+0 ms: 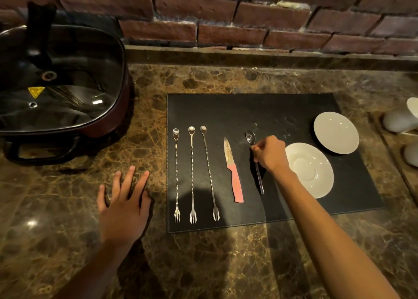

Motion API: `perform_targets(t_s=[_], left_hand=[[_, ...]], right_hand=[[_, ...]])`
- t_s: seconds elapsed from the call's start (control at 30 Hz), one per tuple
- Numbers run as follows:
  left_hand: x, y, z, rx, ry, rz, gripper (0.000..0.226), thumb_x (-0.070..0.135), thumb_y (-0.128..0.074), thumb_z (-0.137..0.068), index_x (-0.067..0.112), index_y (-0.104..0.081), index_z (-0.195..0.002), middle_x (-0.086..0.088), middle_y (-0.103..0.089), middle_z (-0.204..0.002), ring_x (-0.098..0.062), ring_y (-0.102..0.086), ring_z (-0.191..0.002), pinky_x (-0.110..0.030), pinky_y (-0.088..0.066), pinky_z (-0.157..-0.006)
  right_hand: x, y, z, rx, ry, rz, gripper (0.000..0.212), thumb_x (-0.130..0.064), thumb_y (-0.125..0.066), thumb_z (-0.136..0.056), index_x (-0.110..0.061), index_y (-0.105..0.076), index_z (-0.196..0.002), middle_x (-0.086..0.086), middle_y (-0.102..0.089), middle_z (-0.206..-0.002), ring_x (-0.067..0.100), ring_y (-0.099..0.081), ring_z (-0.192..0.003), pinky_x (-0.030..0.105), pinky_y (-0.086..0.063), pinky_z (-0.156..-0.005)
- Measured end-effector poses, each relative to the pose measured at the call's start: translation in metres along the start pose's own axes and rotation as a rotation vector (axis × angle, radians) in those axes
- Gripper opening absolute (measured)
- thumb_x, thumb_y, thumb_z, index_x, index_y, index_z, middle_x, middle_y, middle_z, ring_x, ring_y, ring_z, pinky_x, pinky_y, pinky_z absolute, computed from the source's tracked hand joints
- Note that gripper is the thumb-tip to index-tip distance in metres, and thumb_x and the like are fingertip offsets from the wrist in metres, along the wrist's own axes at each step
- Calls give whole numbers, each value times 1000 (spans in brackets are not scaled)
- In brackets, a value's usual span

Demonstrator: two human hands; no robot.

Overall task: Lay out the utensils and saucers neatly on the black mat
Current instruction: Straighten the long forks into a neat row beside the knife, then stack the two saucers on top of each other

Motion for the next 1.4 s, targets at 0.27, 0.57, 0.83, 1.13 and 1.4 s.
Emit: perform_targets(t_s=[0.27, 0.57, 0.83, 1.13, 1.4], left_hand=[[-1, -1, 1, 23, -6, -2, 54, 47, -25, -106, 38, -38, -157, 4, -30, -170, -27, -26, -157, -60, -16, -123], [-2, -4, 0, 42, -9, -27, 55, 46, -30, -103, 37, -42, -156, 2, -32, -170, -28, -28, -157, -60, -16, -123], [-1, -3, 1, 64, -23, -24, 55, 44, -29, -104, 33, -44, -156, -1, -35, -169, -30, -30, -156, -60, -15, -123], [-2, -3, 0, 44, -9, -24, 56, 46, -23, -105, 36, -40, -158, 1, -31, -170, -29, -26, -157, -58, -13, -124], [-6, -8, 0, 1, -4, -41, 57, 45, -21, -105, 41, -32, -160, 5, -24, -172, -26, -22, -158, -52, -5, -126]], right_hand=[[17, -3, 21, 127, 58, -46, 20, -31, -69, -91, -12, -66, -94, 5, -68, -78, 22, -62, -72, 33, -48, -68], [29, -28, 60, 181, 123, -27, 19, -18, -54, -100, -11, -67, -112, 6, -60, -103, 11, -44, -83, 22, -35, -78], [30, -32, 64, 177, 67, -32, 19, -20, -50, -102, -11, -67, -102, 4, -60, -101, 10, -42, -79, 18, -25, -70], [32, -34, 64, 166, 49, -48, 20, -21, -51, -102, -11, -67, -106, 5, -60, -102, 12, -45, -83, 24, -33, -75], [32, -31, 66, 157, 43, -86, 21, -25, -58, -98, -12, -68, -112, 4, -63, -101, 13, -50, -83, 26, -37, -77]])
Point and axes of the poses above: each hand's wrist, its own z-axis away from the middle knuckle, its own y-axis out of the back of the hand, x = y × z, the point moved 5 cm from there along -z, towards the middle knuckle
